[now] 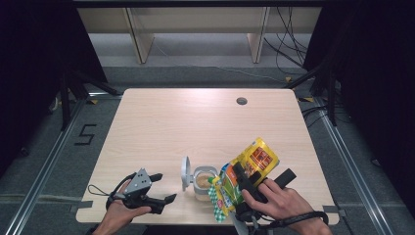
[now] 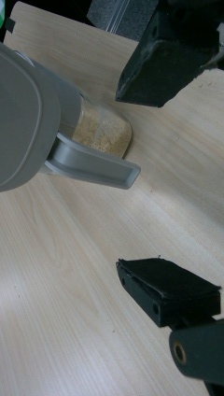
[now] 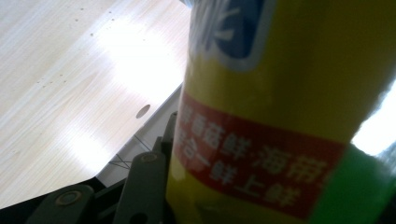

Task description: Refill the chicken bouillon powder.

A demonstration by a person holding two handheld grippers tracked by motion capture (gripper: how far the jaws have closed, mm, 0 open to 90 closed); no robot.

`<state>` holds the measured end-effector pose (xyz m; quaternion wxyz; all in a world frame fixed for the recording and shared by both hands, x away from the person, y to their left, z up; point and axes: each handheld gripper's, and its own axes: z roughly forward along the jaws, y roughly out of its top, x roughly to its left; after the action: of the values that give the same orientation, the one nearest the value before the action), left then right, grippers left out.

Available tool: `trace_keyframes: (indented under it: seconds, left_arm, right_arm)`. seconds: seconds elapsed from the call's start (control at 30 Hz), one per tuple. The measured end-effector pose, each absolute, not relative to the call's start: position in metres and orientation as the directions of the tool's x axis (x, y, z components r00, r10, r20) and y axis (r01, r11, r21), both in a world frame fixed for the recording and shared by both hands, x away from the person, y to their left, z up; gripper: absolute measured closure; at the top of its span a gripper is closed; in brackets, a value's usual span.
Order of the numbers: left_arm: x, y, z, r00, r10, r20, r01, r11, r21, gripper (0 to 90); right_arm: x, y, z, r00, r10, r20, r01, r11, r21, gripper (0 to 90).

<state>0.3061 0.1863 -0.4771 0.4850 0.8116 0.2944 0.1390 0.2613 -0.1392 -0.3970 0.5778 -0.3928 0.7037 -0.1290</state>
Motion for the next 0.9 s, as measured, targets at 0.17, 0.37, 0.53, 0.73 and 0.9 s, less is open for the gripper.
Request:
trace_keyframes:
  seconds: [0.17, 0.37, 0.53, 0.73, 0.9]
  left_arm:
    - [0.306, 0.187, -0.476, 0.794, 0.606, -0.054, 0.337, -0.364, 0.868, 15.1]
    - [0.306, 0.187, -0.477, 0.793, 0.607, -0.057, 0.340, -0.362, 0.868, 15.1]
    - [0.307, 0.187, -0.477, 0.794, 0.606, -0.056, 0.338, -0.362, 0.869, 15.2]
    - [0.307, 0.187, -0.476, 0.794, 0.606, -0.055, 0.338, -0.364, 0.868, 15.1]
    - [0.307, 0.186, -0.477, 0.793, 0.607, -0.057, 0.337, -0.358, 0.871, 15.2]
  right_arm:
    - [0.265, -0.142, -0.395, -0.036, -0.705, -0.709, -0.391, 0.663, -0.639, 64.5]
    - [0.262, -0.148, -0.397, -0.042, -0.706, -0.707, -0.392, 0.663, -0.638, 64.7]
    - [0.262, -0.149, -0.399, -0.052, -0.682, -0.729, -0.392, 0.686, -0.613, 64.7]
    - [0.263, -0.149, -0.397, -0.035, -0.679, -0.733, -0.391, 0.685, -0.615, 64.8]
    - [0.262, -0.151, -0.396, -0.045, -0.682, -0.730, -0.391, 0.684, -0.616, 64.8]
